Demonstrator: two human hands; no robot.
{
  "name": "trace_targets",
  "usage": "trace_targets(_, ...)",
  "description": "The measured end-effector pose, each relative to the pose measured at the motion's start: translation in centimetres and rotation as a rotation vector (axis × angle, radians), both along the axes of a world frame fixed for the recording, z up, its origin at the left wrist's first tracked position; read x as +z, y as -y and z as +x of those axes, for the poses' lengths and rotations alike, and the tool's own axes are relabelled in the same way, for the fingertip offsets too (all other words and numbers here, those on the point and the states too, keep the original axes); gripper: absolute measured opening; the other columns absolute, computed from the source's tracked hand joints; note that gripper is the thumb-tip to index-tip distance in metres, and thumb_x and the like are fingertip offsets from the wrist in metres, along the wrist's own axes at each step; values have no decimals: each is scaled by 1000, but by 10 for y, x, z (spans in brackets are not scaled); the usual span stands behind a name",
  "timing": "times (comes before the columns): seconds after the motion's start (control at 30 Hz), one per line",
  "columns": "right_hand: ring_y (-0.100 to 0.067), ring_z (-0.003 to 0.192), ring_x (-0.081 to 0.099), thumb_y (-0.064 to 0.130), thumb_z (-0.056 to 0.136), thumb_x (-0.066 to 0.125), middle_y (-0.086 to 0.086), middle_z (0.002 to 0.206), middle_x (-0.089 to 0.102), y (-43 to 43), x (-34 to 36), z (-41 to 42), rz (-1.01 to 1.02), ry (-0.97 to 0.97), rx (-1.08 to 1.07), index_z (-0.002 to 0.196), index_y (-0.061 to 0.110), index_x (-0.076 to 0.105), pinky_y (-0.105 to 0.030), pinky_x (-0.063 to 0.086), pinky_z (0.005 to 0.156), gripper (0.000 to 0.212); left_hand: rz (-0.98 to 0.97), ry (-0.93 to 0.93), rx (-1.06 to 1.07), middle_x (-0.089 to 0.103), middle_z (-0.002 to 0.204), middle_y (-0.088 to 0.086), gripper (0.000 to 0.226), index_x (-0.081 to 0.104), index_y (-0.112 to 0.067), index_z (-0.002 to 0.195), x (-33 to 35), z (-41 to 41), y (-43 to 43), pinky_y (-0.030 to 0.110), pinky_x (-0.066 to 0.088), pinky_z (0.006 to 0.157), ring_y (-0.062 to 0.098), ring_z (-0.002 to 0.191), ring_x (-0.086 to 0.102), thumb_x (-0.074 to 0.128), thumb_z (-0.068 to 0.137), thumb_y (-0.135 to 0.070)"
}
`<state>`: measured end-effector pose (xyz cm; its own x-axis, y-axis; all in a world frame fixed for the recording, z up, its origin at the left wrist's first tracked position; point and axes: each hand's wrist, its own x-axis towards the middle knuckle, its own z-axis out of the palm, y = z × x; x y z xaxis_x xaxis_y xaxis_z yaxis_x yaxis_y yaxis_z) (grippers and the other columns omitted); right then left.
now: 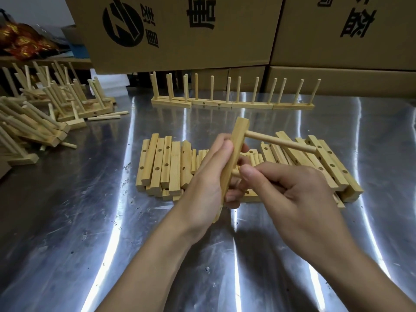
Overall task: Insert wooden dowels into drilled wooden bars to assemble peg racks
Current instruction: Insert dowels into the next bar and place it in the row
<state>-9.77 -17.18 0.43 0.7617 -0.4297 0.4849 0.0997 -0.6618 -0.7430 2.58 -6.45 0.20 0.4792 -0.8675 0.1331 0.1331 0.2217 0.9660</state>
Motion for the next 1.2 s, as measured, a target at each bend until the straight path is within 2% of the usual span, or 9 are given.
trace_targets(0.13,2,66,67,41,97,71,30,67,66,3,2,2,-83,-24,5,93,28,74,-10,47,63,14,36,45,53,48,95,7,34,56,-18,114,3,0,1,23,40,56,10,60,47,34,115,-43)
trace_targets(0.23,10,68,63,27,96,76,34,65,59,7,2,0,-205,8,-26,91,21,68,-3,39,64,11,52,71,88,46,97,7,33,53,-13,114,4,-1,2,26,33,58,9,58,42,30,115,-36)
trace_targets(0.33,6,80,69,26,101,72,28,80,71,8,1,-1,-246,17,-27,93,22,74,-12,46,70,9,59,74,97,47,98,7,34,53,-11,114,4,-4,2,28,30,59,9,58,39,29,116,-35)
trace_targets(0.5,-13,83,77,24,108,63,15,85,79,5,-4,3,-10,-9,62,94,24,82,-38,57,76,23,19,150,86,47,98,7,33,52,-14,113,4,-3,-2,17,38,56,7,63,43,31,114,-40)
trace_targets(0.57,-13,83,76,24,108,62,12,84,79,4,-4,4,8,-31,85,93,23,82,-36,56,75,25,15,183,102,47,96,7,35,51,-10,115,2,-3,-4,16,44,57,8,65,43,31,114,-39)
trace_targets(0.7,1,69,68,19,105,66,27,71,70,3,-4,4,-3,14,99,88,22,80,-8,41,65,23,23,280,157,48,85,-1,39,54,-14,115,3,-6,-4,13,46,60,5,66,46,31,112,-45)
trace_targets(0.9,-7,56,53,37,91,83,12,60,59,12,-10,3,5,23,48,92,29,74,-17,38,58,12,103,324,318,57,78,1,34,59,-23,111,-4,-5,-15,24,48,58,13,67,55,34,114,-46)
trace_targets(1.07,-25,74,69,31,91,84,4,88,76,24,-16,2,150,-9,73,102,30,74,-45,58,69,15,168,220,359,73,84,-1,28,65,-22,115,-3,7,-27,22,57,63,16,71,72,47,111,-43)
trace_targets(1.2,-14,69,64,32,93,81,16,94,74,36,-25,3,27,-41,-57,119,37,67,-22,53,68,30,195,196,357,75,95,-3,22,70,-27,114,-4,17,-32,27,59,63,19,87,78,54,109,-42)
